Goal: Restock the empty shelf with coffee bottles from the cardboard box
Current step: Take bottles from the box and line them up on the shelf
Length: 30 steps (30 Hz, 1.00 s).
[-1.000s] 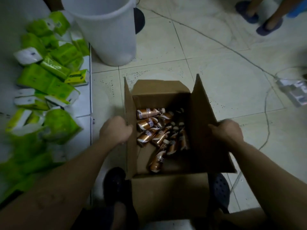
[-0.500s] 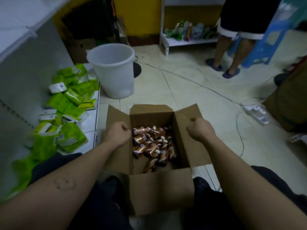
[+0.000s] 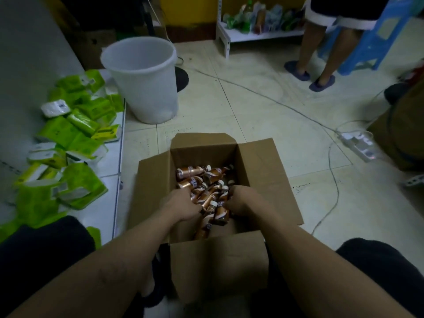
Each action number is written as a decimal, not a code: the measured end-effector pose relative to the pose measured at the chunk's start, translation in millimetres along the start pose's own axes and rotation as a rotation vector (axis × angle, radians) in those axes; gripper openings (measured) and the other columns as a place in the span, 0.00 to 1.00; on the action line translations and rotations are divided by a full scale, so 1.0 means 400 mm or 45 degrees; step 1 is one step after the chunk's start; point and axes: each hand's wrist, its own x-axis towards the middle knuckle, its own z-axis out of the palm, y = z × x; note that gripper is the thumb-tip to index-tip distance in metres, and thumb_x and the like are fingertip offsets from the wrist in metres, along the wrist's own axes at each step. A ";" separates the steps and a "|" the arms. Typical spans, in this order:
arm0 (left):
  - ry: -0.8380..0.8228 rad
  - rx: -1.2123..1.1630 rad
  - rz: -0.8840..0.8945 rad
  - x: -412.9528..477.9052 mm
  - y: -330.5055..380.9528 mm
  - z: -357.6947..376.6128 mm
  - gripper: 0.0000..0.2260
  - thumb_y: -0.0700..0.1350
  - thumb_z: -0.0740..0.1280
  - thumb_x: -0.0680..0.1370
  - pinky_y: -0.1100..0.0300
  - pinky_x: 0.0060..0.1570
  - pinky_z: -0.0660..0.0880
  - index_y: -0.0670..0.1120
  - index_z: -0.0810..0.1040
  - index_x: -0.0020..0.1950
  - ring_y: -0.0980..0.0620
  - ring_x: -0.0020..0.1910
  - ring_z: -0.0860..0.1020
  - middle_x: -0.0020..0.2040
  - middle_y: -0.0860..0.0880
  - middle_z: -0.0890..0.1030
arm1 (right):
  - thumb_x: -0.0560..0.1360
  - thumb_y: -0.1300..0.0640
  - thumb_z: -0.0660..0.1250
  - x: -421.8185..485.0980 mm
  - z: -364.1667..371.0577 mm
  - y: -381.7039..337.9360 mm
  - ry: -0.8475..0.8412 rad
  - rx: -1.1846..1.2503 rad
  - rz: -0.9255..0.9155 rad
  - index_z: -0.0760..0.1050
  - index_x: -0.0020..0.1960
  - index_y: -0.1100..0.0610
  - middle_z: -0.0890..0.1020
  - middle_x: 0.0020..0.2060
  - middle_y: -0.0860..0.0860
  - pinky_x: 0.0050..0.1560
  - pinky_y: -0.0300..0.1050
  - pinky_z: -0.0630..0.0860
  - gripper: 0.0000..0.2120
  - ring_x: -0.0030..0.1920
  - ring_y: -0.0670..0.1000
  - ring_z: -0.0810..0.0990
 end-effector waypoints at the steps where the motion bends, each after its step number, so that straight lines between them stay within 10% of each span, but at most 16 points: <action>1: -0.039 -0.012 -0.013 0.033 0.000 0.022 0.17 0.57 0.70 0.71 0.56 0.48 0.77 0.51 0.76 0.55 0.50 0.47 0.78 0.51 0.50 0.80 | 0.77 0.52 0.66 0.023 -0.002 -0.002 -0.010 0.026 0.010 0.74 0.65 0.55 0.78 0.59 0.54 0.57 0.49 0.74 0.17 0.58 0.55 0.77; 13: -0.417 -0.488 -0.431 0.386 -0.089 0.364 0.41 0.47 0.75 0.66 0.47 0.65 0.69 0.50 0.60 0.75 0.43 0.68 0.68 0.71 0.46 0.67 | 0.77 0.46 0.63 0.394 0.233 0.109 -0.105 -0.047 0.216 0.57 0.76 0.54 0.68 0.69 0.60 0.65 0.55 0.70 0.31 0.66 0.60 0.72; 17: -0.507 -0.514 -0.488 0.427 -0.138 0.471 0.37 0.44 0.72 0.71 0.59 0.46 0.73 0.49 0.58 0.76 0.44 0.64 0.71 0.69 0.45 0.69 | 0.78 0.48 0.64 0.474 0.292 0.106 -0.038 0.132 0.268 0.60 0.73 0.56 0.74 0.65 0.57 0.59 0.51 0.72 0.28 0.62 0.57 0.75; 22: -0.358 -0.582 -0.458 0.429 -0.168 0.509 0.31 0.43 0.74 0.69 0.54 0.56 0.73 0.49 0.68 0.71 0.43 0.62 0.74 0.65 0.45 0.74 | 0.78 0.53 0.65 0.508 0.345 0.080 -0.143 0.307 0.359 0.46 0.75 0.62 0.68 0.69 0.63 0.62 0.51 0.68 0.36 0.67 0.63 0.71; 30: -0.057 -0.579 -0.115 0.448 -0.132 0.340 0.33 0.52 0.78 0.64 0.46 0.60 0.74 0.55 0.70 0.67 0.49 0.63 0.74 0.63 0.53 0.75 | 0.73 0.47 0.70 0.523 0.372 0.052 -0.001 0.397 0.399 0.40 0.75 0.56 0.79 0.56 0.61 0.49 0.55 0.81 0.46 0.48 0.59 0.83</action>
